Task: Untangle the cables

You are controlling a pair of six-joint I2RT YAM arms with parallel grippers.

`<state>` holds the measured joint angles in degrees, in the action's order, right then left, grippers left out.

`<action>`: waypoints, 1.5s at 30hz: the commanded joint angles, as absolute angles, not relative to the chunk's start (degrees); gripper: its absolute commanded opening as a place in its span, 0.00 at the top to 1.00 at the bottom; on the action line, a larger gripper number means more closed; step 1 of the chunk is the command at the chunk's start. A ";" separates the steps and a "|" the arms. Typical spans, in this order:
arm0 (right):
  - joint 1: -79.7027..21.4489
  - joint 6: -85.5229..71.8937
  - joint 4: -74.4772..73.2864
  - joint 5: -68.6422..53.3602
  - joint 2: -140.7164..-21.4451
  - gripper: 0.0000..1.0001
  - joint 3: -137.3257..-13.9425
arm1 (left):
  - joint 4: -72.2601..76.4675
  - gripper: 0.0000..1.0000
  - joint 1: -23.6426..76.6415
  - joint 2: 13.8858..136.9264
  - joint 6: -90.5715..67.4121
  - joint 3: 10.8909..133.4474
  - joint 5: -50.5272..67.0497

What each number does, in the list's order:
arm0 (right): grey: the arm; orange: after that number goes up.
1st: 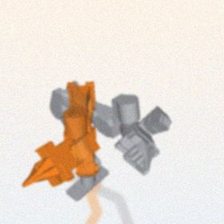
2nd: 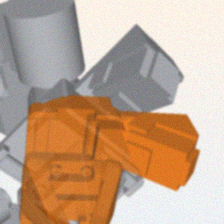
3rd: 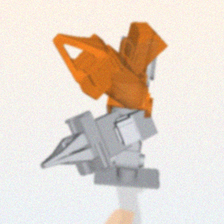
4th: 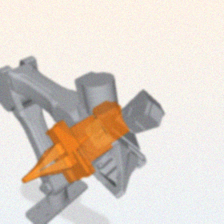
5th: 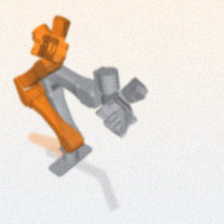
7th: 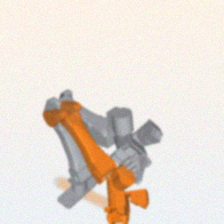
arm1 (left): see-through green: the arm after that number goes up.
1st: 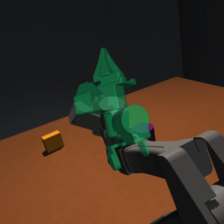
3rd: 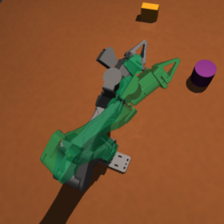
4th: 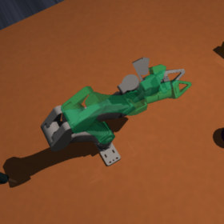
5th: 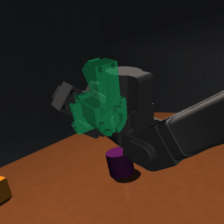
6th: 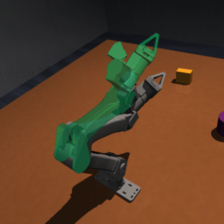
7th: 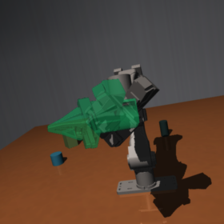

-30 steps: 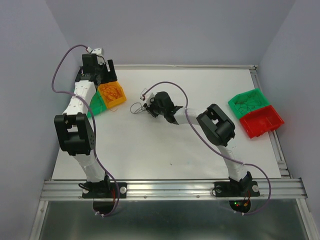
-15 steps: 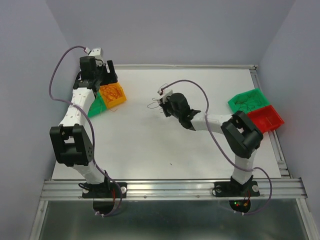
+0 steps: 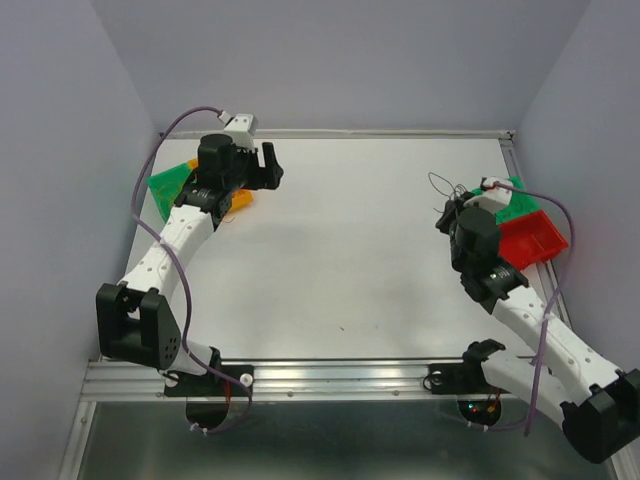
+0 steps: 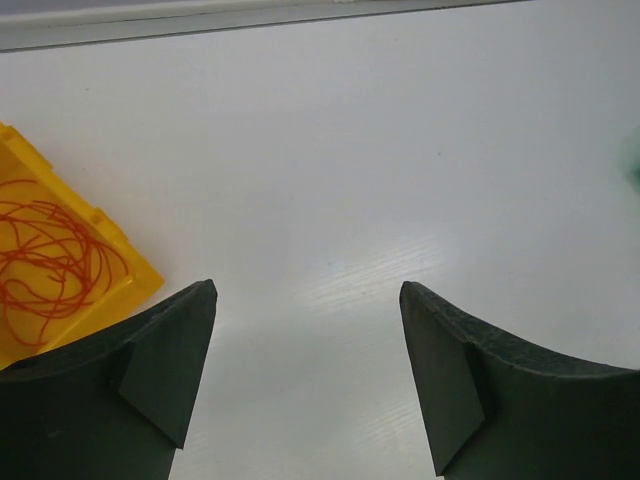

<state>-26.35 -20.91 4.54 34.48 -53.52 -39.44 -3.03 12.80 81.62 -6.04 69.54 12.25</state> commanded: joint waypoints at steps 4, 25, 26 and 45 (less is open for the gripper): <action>-16.03 -29.88 -16.51 46.94 -48.51 0.99 -39.81 | 2.20 0.14 14.32 78.31 -5.54 65.13 17.75; 20.65 -34.19 -8.63 20.32 -71.02 0.99 -42.73 | 2.90 0.14 14.85 73.65 -3.69 62.05 19.34; 20.65 -34.19 -7.31 19.35 -71.10 0.99 -42.45 | 2.90 0.14 14.94 73.65 -3.69 62.05 19.25; 23.82 -37.71 -3.52 10.46 -87.09 0.99 -46.40 | 3.16 0.14 16.87 74.97 -4.92 61.44 16.70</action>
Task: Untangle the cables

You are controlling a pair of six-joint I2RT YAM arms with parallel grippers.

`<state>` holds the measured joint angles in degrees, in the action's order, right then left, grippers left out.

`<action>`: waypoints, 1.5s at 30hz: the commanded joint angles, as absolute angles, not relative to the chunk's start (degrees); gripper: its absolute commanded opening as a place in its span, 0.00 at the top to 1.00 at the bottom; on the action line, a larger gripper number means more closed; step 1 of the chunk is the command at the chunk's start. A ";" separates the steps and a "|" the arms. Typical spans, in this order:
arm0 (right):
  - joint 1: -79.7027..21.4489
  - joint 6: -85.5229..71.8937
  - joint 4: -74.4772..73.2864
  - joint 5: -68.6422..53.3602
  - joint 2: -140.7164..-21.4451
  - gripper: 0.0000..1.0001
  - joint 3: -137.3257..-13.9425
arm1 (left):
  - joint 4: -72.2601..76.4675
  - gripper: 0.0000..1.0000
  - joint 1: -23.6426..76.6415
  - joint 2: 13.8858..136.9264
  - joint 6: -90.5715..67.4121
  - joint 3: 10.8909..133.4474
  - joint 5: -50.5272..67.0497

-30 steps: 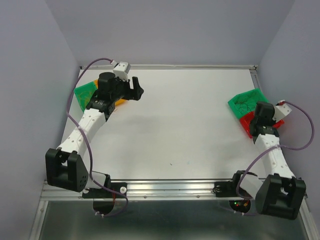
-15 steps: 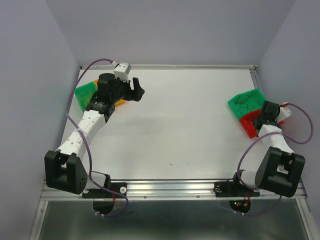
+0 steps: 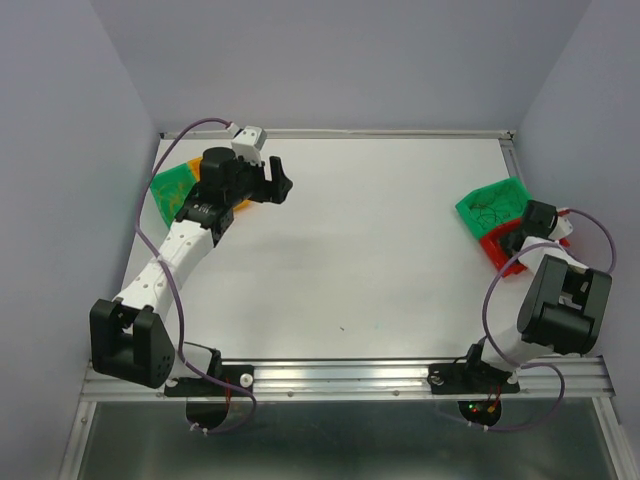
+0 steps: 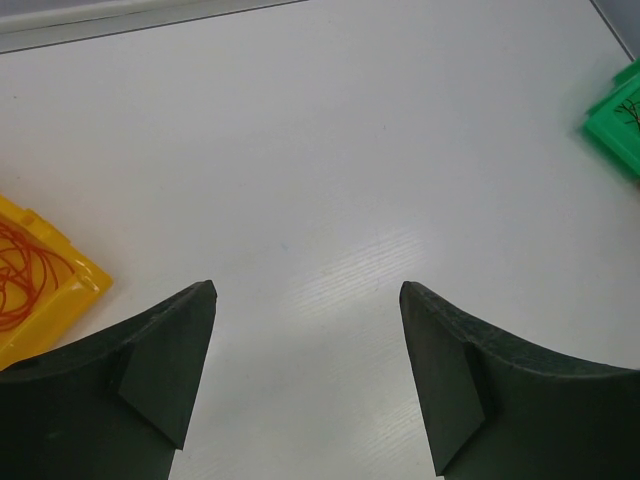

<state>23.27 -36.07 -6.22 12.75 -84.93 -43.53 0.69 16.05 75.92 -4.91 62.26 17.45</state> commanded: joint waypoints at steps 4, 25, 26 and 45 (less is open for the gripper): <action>23.82 -37.09 -3.52 11.51 -85.26 0.98 -46.84 | 3.16 0.14 17.23 74.62 -4.75 61.26 15.82; 22.86 -30.68 -17.21 14.33 -69.63 0.16 -55.46 | 3.34 0.14 18.98 75.50 -4.22 61.35 14.32; 22.59 -30.41 -17.40 13.72 -68.04 0.08 -54.85 | 3.34 0.14 18.98 75.50 -4.22 61.43 14.41; 20.92 -29.09 4.31 -21.00 -19.43 0.00 -18.46 | 22.84 0.01 18.98 56.18 -1.49 40.80 -11.94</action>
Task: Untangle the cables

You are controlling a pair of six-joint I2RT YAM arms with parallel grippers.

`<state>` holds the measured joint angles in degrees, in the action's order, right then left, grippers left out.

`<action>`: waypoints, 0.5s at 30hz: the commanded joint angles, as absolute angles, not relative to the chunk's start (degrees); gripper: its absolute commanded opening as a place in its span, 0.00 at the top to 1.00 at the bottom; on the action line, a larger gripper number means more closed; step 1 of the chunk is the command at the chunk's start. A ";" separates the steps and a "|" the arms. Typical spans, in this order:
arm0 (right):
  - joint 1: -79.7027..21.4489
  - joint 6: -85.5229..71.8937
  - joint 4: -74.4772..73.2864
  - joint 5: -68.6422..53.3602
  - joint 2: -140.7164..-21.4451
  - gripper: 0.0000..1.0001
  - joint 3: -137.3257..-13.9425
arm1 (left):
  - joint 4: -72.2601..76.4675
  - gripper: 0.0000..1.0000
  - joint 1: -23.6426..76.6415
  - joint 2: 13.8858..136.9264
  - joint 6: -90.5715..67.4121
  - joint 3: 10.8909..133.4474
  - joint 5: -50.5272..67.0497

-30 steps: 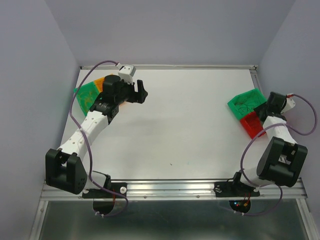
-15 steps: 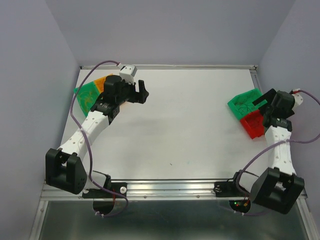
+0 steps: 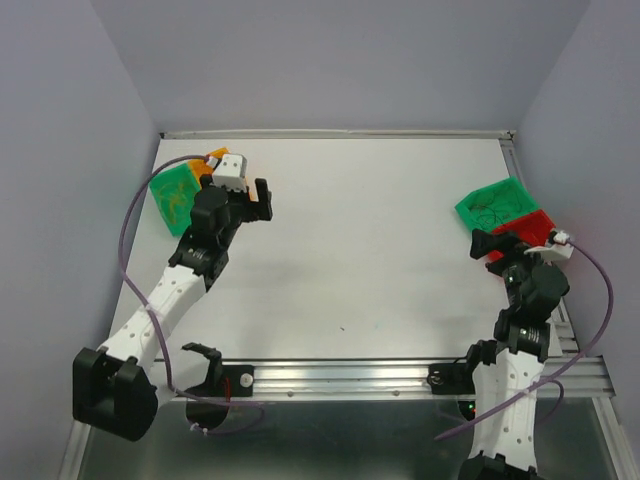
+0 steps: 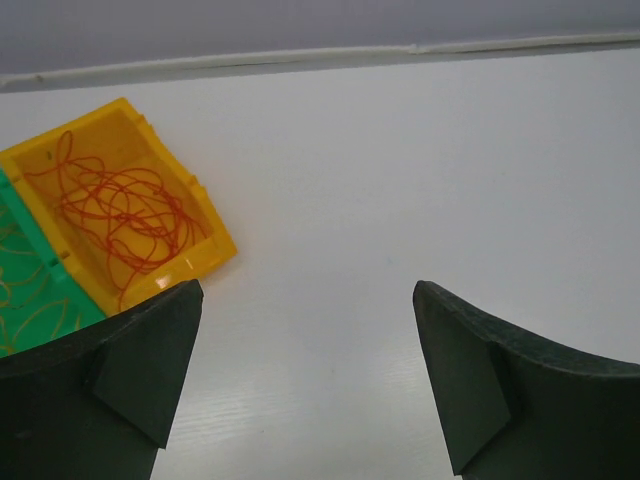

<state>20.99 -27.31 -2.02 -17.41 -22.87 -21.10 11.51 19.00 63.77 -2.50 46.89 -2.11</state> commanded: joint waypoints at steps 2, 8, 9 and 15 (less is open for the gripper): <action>20.92 -30.14 4.31 -21.80 -16.97 0.00 -16.80 | 26.18 0.01 18.90 50.29 -2.55 35.35 -14.76; 20.92 -30.50 4.31 -22.67 -15.03 0.00 -15.03 | 31.02 0.01 18.90 39.30 -1.94 24.89 -15.12; 20.92 -30.50 4.31 -22.68 -15.12 0.00 -15.03 | 31.90 0.01 18.90 38.68 -1.15 23.83 -14.86; 20.92 -30.85 4.31 -23.29 -15.82 0.00 -14.85 | 33.13 0.01 18.90 37.88 -0.26 21.45 -16.35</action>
<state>20.99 -30.26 0.86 -21.91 -15.46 -16.01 28.03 19.00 38.20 -1.65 21.98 -14.61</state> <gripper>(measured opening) 0.999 0.986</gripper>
